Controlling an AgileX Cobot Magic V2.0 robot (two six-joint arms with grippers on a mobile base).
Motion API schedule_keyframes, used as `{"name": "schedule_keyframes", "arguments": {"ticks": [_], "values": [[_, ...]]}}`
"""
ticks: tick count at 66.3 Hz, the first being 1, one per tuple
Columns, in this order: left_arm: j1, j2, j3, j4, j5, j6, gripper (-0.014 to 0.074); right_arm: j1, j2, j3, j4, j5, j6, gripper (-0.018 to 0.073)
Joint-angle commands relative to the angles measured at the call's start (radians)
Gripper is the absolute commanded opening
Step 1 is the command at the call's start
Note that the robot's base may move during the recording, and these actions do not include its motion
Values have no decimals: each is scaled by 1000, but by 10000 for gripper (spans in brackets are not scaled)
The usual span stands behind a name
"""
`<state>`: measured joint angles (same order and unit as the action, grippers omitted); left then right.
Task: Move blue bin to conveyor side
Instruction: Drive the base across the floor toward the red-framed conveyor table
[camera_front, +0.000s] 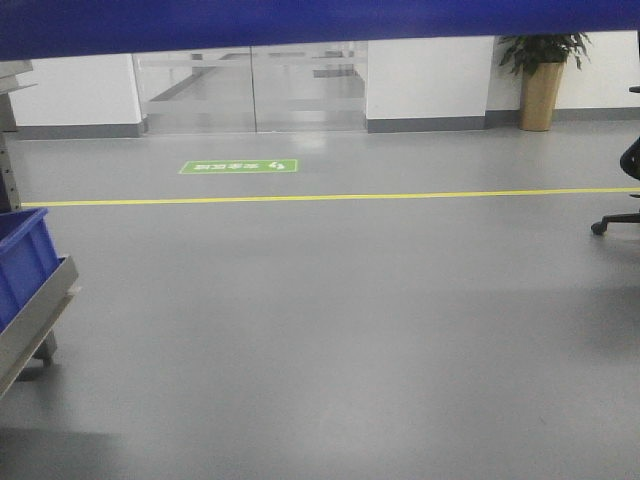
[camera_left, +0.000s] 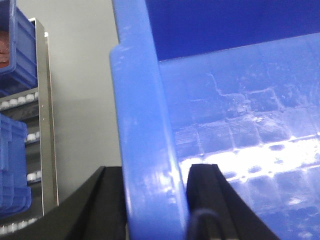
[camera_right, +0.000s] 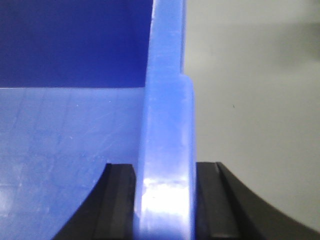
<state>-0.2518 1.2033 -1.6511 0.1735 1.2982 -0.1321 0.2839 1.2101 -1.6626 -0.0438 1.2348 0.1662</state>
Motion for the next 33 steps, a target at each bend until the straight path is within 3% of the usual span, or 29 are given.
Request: {"name": "schedule_keyframes", "arguments": {"ticks": [1, 33], "values": [[-11, -20, -15, -27, -77, 16, -19, 4, -24, -14, 1, -118, -10, -81], [-11, -20, -15, -27, -77, 16, -19, 4, -24, -14, 1, -118, -10, -81]]}}
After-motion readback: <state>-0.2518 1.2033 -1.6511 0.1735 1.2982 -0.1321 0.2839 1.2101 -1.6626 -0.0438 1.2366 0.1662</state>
